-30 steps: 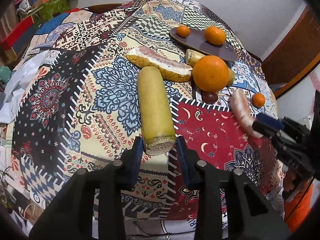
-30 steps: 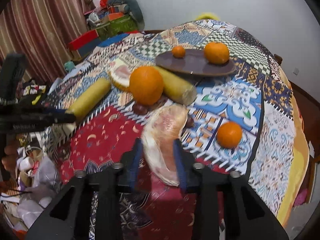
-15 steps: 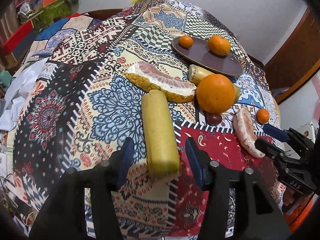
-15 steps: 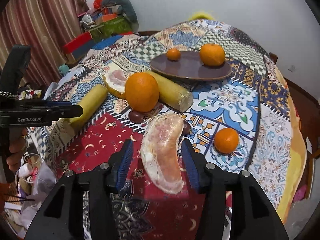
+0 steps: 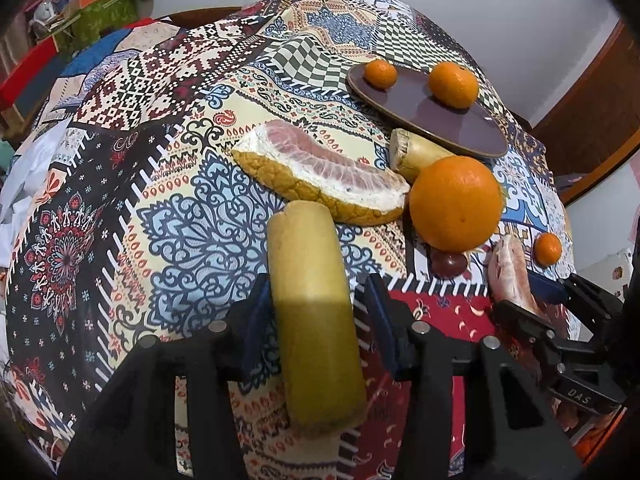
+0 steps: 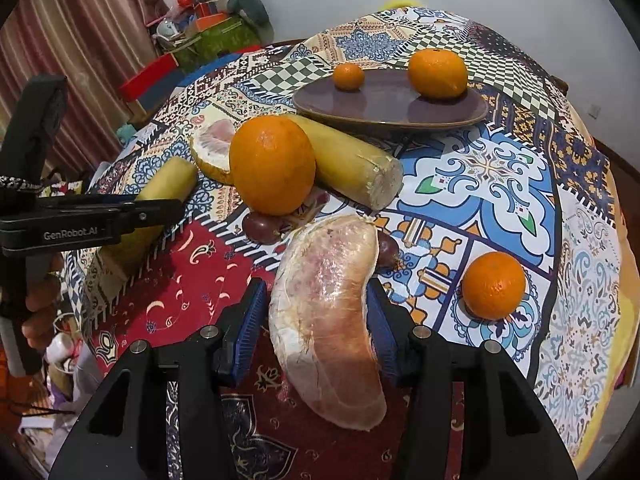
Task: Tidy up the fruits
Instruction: 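Grasp the yellow fruit with the left gripper while the right grasps the pomelo segment, then lower the yellow fruit onto the plate while the right gripper sets the pomelo beside it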
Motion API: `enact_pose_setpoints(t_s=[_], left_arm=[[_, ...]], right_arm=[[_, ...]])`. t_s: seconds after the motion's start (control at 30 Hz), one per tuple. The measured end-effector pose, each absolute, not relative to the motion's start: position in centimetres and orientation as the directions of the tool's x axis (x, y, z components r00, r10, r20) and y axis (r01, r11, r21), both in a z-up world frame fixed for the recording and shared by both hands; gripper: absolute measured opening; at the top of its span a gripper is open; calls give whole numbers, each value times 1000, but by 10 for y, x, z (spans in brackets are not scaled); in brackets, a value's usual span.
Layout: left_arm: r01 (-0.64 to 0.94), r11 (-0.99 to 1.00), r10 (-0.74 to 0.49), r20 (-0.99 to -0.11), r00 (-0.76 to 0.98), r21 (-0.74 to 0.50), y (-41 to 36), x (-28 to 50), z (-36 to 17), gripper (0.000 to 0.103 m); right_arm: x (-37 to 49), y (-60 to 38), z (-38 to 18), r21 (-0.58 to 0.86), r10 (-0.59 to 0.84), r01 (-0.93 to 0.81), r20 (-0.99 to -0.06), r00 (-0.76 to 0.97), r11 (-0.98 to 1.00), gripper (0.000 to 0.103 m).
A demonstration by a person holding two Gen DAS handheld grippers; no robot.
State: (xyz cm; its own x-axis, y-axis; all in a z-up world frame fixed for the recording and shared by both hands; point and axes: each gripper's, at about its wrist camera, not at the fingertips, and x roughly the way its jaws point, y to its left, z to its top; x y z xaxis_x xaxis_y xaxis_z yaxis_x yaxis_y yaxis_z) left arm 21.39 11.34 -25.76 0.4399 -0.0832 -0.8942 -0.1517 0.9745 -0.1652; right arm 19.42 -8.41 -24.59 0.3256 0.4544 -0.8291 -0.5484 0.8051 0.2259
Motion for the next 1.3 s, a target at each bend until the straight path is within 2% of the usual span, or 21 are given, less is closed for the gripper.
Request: enact_pose_setpoints(t_s=[0.07, 0.43, 0.9, 1.3], left_arm=[[-160, 975, -66, -895, 441, -151, 113, 215, -259, 39], [-143, 982, -40, -879, 474, -122, 105, 199, -241, 37], [-79, 989, -49, -785, 617, -124, 83, 186, -170, 36], [-41, 988, -80, -728, 681, -147, 70, 208, -140, 35]], right_arm=[[194, -84, -245, 223, 453, -548, -829, 328, 806, 44], [190, -98, -225, 222, 462, -528, -801, 380, 820, 42], [186, -116, -161, 182, 484, -521, -695, 532, 834, 42], [206, -129, -143, 167, 470, -490, -649, 599, 856, 42]])
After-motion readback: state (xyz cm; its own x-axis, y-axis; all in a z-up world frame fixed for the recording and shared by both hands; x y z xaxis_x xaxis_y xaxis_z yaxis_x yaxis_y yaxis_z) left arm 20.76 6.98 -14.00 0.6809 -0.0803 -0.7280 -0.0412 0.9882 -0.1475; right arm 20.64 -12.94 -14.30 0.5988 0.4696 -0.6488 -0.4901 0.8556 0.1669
